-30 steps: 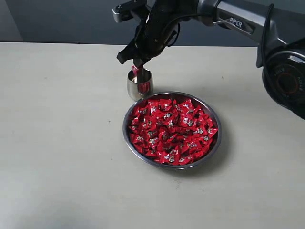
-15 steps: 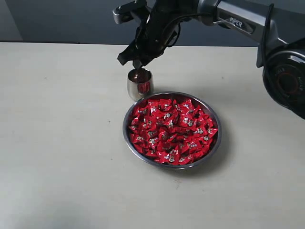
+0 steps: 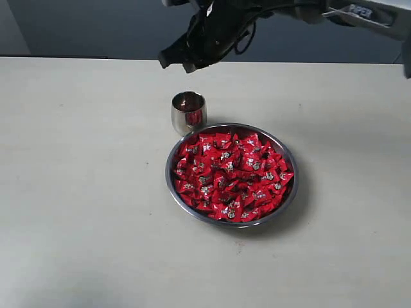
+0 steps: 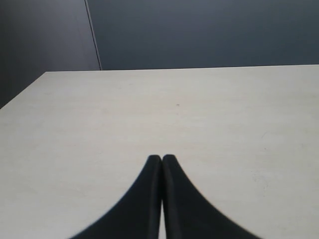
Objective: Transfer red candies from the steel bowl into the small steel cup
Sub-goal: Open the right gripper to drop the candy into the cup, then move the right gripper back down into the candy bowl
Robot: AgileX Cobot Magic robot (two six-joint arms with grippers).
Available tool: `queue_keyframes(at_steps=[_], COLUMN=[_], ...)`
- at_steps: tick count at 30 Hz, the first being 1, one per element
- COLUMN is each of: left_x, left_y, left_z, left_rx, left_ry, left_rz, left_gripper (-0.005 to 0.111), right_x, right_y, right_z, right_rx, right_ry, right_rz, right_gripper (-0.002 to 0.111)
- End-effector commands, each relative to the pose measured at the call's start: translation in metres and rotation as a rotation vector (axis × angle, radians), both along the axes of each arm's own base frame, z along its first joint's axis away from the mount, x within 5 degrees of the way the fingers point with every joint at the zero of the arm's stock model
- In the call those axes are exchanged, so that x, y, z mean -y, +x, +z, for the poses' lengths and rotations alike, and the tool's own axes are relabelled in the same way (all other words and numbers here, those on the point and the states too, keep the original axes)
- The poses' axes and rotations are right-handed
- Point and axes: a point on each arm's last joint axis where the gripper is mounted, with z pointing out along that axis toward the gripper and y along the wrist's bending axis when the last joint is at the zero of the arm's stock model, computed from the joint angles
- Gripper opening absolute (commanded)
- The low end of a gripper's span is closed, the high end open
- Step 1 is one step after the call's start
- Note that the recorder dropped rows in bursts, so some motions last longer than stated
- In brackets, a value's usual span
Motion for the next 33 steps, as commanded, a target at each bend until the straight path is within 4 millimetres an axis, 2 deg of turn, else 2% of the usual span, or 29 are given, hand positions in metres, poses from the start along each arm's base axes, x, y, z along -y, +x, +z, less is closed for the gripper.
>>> queue_keyframes(at_steps=[1,6,10,16,24,33], left_x=[0.000,0.000,0.000,0.000,0.000,0.000], left_y=[0.000,0.000,0.000,0.000,0.000,0.000], left_z=[-0.001,-0.001,-0.001,-0.001,-0.001,-0.001], left_rx=[0.002,0.002,0.002,0.002,0.002,0.002], left_ry=[0.004,0.004,0.004,0.004,0.004,0.004], left_rz=[-0.004,-0.004,-0.004,-0.004,-0.004,-0.004], left_gripper=[0.000,0.000,0.000,0.000,0.000,0.000], right_x=[0.027,0.061,0.087,0.105,0.106,0.090], right_y=[-0.026,-0.061,-0.081,-0.103,-0.102,-0.084], right_z=[0.005,-0.006,-0.014,-0.031,-0.033,-0.048], right_rx=[0.061,0.046,0.039,-0.018,-0.002,-0.060], right_ry=[0.041,0.027,0.030,-0.065,-0.074,-0.142], right_rz=[-0.046,-0.083,-0.133,-0.103,-0.096,-0.057], right_gripper=[-0.001,-0.001,-0.001,-0.001,-0.001,-0.001])
